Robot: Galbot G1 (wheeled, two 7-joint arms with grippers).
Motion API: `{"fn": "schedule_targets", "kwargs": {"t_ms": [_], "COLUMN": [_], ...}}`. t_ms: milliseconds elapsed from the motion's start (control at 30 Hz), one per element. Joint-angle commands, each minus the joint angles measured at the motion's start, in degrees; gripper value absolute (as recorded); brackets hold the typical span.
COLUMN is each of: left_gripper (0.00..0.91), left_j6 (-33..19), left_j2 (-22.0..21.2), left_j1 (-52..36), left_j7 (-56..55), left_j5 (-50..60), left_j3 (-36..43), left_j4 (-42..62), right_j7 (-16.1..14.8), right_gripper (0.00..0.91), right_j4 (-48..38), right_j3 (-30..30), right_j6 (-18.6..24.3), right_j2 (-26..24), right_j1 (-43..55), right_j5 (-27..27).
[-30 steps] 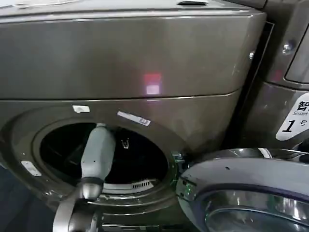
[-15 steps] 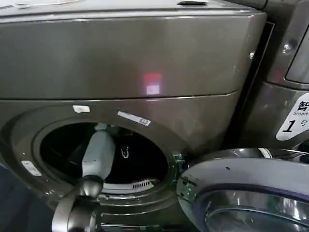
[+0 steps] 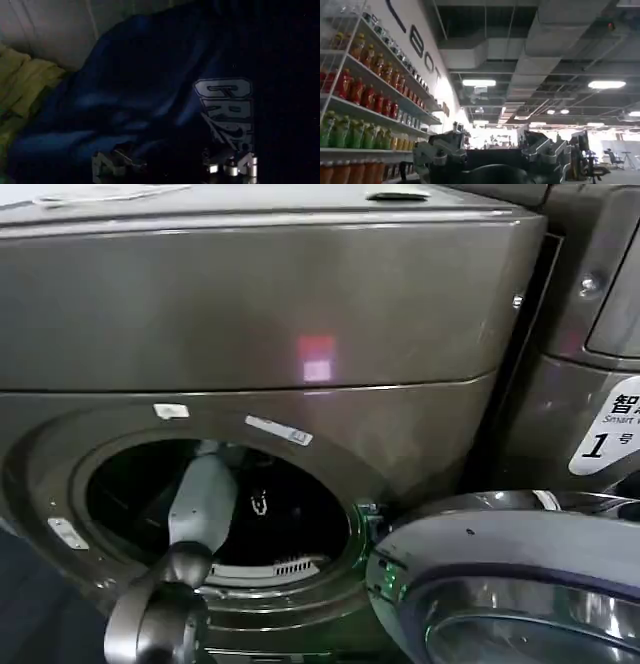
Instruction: Grasp the clothes from the dryer.
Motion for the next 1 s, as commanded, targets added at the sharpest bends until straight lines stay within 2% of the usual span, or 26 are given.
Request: {"fn": "schedule_targets", "kwargs": {"t_ms": [33,567,700,833,933,1000], "left_gripper": [0.000,0.000,0.000,0.000,0.000,0.000], "left_j6": [1.7,4.6,4.3,4.2,6.7,10.3], "left_j2": [-0.1,-0.1,-0.2,-0.5,-0.5,-0.5], "left_j1": [0.8,0.8,0.9,2.7,4.3,4.9], "left_j7": [0.6,-1.2,-6.4,-7.4,-17.8,-31.0], "left_j5": [-2.9,-5.3,-5.0,-8.0,-16.6,-24.4], "left_j3": [0.7,0.7,0.1,-0.6,-0.5,0.8], "left_j4": [-0.9,-1.1,-1.2,-7.5,-10.7,-10.7], "right_j7": [0.1,0.1,0.3,1.5,2.6,2.5], "right_gripper": [0.907,0.907,0.907,0.907,0.907,0.907], "right_j4": [0.1,0.1,0.6,1.3,2.1,2.4], "right_j3": [0.0,-0.8,-1.1,-1.0,-1.2,-1.3], "right_j6": [-0.1,-0.2,-1.7,-3.2,-4.8,-4.9], "right_j2": [-0.2,0.6,1.0,0.9,1.0,1.0], "right_j1": [0.0,0.3,0.3,0.2,0.2,0.3], "right_j5": [0.1,0.3,1.3,2.7,3.2,3.1]}}
